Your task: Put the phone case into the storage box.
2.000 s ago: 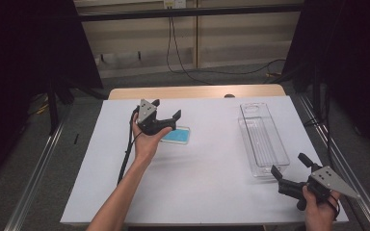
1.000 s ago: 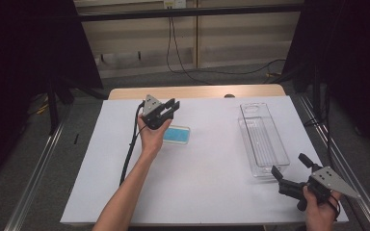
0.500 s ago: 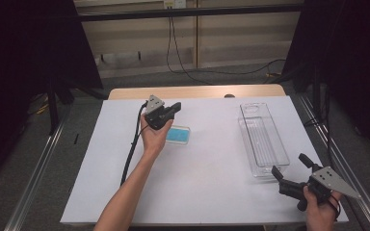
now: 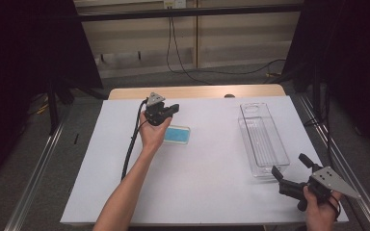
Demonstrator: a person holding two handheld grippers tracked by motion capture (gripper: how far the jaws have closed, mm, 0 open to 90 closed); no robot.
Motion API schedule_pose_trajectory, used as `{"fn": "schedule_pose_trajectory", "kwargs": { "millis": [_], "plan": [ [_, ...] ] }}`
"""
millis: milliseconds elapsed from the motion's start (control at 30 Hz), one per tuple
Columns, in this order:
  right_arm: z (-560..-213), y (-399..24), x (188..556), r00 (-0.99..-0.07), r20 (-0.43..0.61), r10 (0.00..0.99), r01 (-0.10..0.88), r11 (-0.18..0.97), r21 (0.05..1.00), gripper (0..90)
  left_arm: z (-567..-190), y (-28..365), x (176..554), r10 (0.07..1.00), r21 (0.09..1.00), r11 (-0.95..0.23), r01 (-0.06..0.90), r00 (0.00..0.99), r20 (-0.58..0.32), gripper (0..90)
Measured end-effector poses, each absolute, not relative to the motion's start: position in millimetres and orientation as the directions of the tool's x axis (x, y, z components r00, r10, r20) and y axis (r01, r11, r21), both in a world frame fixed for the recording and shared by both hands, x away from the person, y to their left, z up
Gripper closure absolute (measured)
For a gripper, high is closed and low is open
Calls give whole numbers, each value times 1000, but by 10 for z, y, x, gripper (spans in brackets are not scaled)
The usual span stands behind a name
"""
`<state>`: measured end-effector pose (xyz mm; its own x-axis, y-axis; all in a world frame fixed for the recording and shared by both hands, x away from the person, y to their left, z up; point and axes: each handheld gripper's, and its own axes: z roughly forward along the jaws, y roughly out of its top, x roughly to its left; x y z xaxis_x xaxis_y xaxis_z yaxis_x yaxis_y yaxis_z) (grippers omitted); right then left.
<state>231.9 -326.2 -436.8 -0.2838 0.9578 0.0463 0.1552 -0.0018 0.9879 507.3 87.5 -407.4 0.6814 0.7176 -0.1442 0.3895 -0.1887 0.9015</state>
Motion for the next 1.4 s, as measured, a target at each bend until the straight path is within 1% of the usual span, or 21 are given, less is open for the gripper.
{"fn": "schedule_pose_trajectory", "kwargs": {
  "millis": [167,367,400,567,633,800,933,1000,1067,1400],
  "plan": [
    [-4369,-3263,2317,-283,40,958,156,5,988,0,-4104,864,5131,712,865,-230,445,683,-162,900],
    [-4371,-3256,2316,-285,36,958,157,10,988,0,-4090,826,5178,708,831,-281,480,688,-159,900],
    [-4371,-3255,2317,-285,34,958,156,11,988,0,-4092,814,5183,706,824,-280,493,687,-171,900],
    [-4371,-3253,2316,-288,36,957,154,9,988,0,-4121,751,5233,706,770,-353,532,691,-154,900],
    [-4371,-3253,2314,-288,35,957,152,9,988,0,-4152,739,5258,706,752,-357,555,687,-171,900],
    [-4373,-3258,2314,-287,36,957,155,9,988,0,-4222,709,5313,723,719,-378,583,671,-164,900],
    [-4369,-3253,2306,-289,35,957,146,8,989,0,-4295,660,5375,733,693,-382,612,657,-177,900],
    [-4371,-3255,2307,-288,36,957,148,8,989,0,-4318,631,5384,732,687,-392,612,659,-170,900],
    [-4373,-3259,2310,-286,37,958,149,6,989,0,-4345,616,5391,736,688,-376,620,652,-186,900],
    [-4373,-3265,2301,-287,37,957,151,8,989,0,-4444,608,5418,738,650,-406,643,650,-182,900]
  ]
}}
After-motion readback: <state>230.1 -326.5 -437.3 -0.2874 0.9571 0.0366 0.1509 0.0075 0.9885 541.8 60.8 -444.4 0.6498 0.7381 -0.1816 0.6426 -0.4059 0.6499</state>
